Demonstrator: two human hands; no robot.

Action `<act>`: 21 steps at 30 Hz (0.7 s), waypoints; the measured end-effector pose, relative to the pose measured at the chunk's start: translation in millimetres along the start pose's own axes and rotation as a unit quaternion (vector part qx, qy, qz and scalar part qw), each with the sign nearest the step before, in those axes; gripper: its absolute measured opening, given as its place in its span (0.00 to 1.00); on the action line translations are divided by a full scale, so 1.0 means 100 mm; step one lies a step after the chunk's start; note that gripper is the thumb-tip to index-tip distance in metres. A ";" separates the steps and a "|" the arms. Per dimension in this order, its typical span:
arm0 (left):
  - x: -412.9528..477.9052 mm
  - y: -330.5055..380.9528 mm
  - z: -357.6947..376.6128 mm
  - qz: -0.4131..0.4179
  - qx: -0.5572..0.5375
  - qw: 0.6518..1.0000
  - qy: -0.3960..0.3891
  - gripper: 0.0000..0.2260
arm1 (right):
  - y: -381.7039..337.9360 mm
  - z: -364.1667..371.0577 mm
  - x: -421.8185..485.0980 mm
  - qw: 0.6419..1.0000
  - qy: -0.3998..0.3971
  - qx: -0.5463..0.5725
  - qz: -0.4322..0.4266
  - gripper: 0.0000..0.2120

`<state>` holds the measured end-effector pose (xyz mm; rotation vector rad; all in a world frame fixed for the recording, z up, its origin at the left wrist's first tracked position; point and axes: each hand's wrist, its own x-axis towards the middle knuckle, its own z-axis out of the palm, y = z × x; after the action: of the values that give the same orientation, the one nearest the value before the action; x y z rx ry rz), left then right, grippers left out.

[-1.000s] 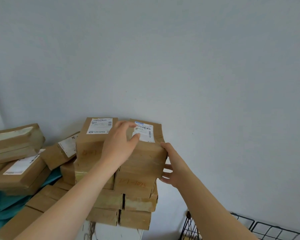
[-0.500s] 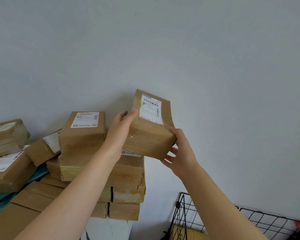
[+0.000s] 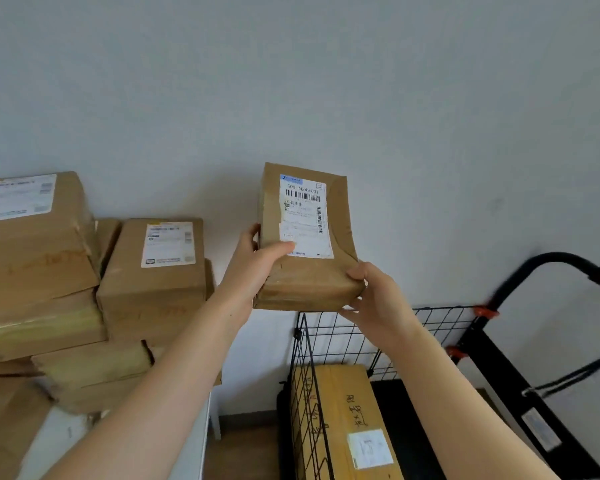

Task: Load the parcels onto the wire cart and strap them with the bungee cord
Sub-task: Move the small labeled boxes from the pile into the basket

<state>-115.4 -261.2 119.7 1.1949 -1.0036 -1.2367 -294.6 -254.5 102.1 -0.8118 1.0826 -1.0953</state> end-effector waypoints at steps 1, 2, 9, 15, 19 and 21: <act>0.03 -0.09 0.08 -0.004 0.002 1.000 -0.007 0.26 | 0.03 -0.11 -0.01 1.000 0.007 -0.002 0.003 0.13; 0.05 -0.18 0.16 -0.008 0.005 1.000 -0.014 0.27 | 0.06 -0.21 -0.02 1.000 0.012 -0.003 0.006 0.15; 0.06 -0.65 0.87 -0.035 0.036 0.996 -0.069 0.30 | 0.20 -1.08 0.06 0.998 0.067 0.016 0.015 0.20; 0.28 -1.15 1.79 -0.067 0.088 0.992 -0.065 0.29 | 0.22 -2.12 0.44 0.997 0.071 -0.012 0.026 0.18; 0.43 -1.67 2.54 -0.126 0.121 0.983 -0.058 0.25 | 0.34 -2.99 0.76 0.994 0.078 -0.038 0.068 0.21; 0.55 -1.92 2.85 -0.161 0.136 0.976 -0.049 0.24 | 0.41 -3.38 0.93 0.991 0.087 -0.045 0.095 0.22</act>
<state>-418.1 -337.2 -34.9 1.5682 -1.1081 -1.4537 -598.6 -332.9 -60.0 -0.6777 1.3359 -0.9733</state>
